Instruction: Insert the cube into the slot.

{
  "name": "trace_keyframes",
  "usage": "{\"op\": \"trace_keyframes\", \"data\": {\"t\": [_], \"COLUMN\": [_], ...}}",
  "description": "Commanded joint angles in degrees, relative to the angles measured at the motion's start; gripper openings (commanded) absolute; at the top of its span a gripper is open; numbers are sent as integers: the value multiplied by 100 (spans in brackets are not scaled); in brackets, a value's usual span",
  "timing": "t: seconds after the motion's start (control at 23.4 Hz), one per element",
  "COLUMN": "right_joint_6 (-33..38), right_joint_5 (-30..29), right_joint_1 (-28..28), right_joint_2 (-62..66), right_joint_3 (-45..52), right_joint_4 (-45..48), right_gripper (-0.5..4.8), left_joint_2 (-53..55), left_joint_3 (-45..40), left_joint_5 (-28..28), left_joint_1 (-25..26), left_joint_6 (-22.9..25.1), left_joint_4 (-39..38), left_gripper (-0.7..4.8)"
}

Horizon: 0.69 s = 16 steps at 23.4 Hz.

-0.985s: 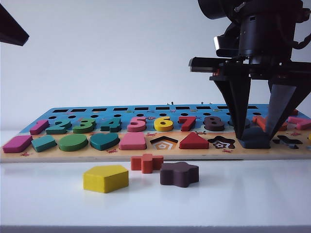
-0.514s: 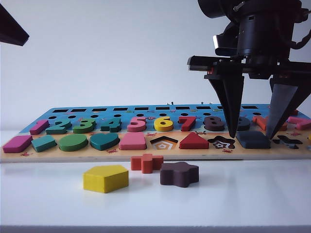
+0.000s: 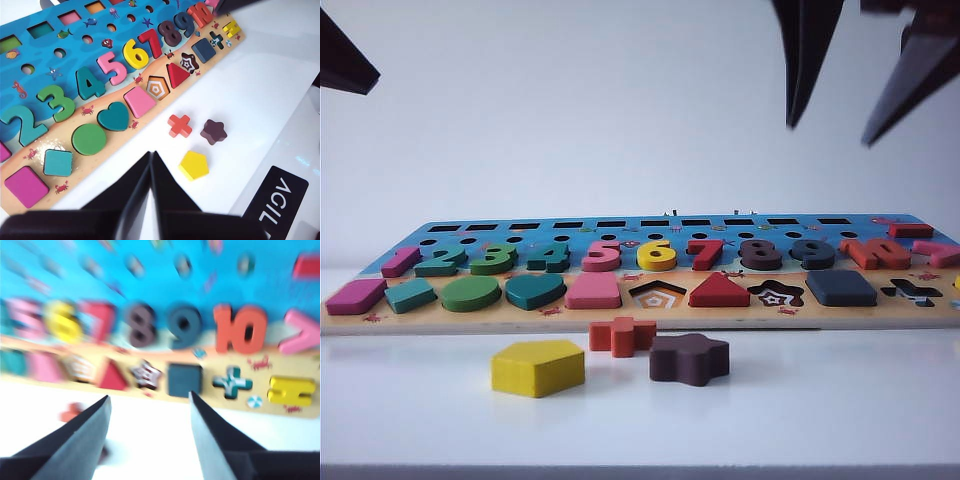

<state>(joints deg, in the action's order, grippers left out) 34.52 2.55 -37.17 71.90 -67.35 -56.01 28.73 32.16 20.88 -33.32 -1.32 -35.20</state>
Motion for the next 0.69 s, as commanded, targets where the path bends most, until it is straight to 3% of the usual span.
{"op": "trace_keyframes", "data": {"t": [0.04, 0.13, 0.3, 0.69], "right_joint_6": [-214, -452, -1217, -2756], "right_joint_5": [-42, -39, -39, -81], "right_joint_1": [-4, -4, -7, -4], "right_joint_2": [-929, -1331, -2256, -3552], "right_joint_3": [-94, -92, -81, 131], "right_joint_4": [455, 627, 706, 833], "right_gripper": [207, 156, -3, -8], "left_joint_2": [-2, -2, -2, -2], "left_joint_3": [11, 11, 11, 11], "left_joint_5": [17, 17, 17, 17], "left_joint_1": [-2, -2, -2, -2], "left_joint_6": [24, 24, 24, 24], "left_joint_4": [83, 83, 83, 83], "left_gripper": [7, 7, 7, 7]}}
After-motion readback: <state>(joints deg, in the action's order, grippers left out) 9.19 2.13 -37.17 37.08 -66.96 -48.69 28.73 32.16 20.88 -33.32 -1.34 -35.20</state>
